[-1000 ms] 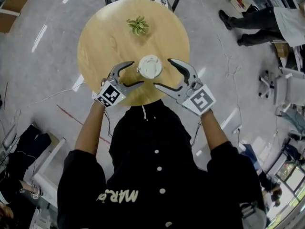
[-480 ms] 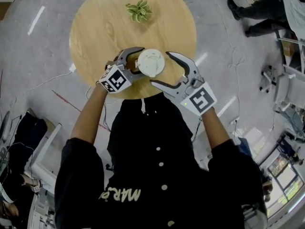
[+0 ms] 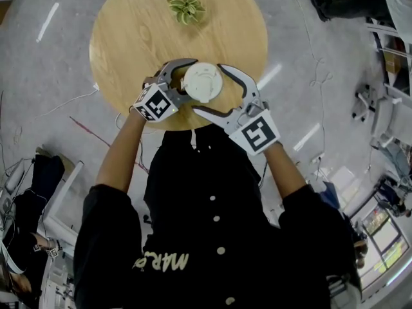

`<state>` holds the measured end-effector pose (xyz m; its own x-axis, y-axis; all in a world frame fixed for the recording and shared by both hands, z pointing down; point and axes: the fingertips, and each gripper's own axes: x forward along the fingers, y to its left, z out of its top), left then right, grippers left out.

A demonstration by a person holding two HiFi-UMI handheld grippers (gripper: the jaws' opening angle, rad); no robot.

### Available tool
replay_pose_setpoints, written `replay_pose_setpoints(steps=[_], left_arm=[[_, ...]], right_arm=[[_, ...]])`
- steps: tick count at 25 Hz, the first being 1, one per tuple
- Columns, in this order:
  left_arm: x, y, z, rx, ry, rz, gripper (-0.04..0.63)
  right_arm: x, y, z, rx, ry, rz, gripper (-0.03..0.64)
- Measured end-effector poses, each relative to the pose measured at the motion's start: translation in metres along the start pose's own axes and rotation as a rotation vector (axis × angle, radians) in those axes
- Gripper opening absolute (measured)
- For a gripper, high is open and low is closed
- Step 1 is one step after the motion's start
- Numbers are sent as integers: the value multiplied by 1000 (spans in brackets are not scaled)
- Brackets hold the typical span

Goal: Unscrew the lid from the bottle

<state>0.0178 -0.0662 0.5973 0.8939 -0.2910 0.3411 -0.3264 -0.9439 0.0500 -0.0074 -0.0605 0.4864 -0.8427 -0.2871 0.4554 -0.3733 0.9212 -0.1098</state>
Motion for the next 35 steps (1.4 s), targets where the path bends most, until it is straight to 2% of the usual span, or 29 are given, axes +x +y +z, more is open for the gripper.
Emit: replay_pose_setpoints(steps=[7,13,16,22,25,27,30,35], left_arm=[[0,0,0,0,4,0,359],[0,-1,3,21,15,-9,357],[0,-2,2,23,19,-20,356],[0,-1,1,37,30,-45,356],[0,-2,3,36,32,-47,356],[0,-3,3,34,31,-49,356],[-1,-3,2,32,32,-52,357],[0,-3,2,27,29,-53,356]], right_arm=[[18,-5,-1,-45,-24,-61,449],[18,-5,5,-86,-56,-27,451],[20,-1,8,-150,-68,78,453],[16,9,-2,-369,32,484,453],[13,11,-4,-414,90,561,454],[13,11,-3,-414,96,547,456],[11,11,-2,-346,83,468,469],[13,4,6,-151,-10,172,483]])
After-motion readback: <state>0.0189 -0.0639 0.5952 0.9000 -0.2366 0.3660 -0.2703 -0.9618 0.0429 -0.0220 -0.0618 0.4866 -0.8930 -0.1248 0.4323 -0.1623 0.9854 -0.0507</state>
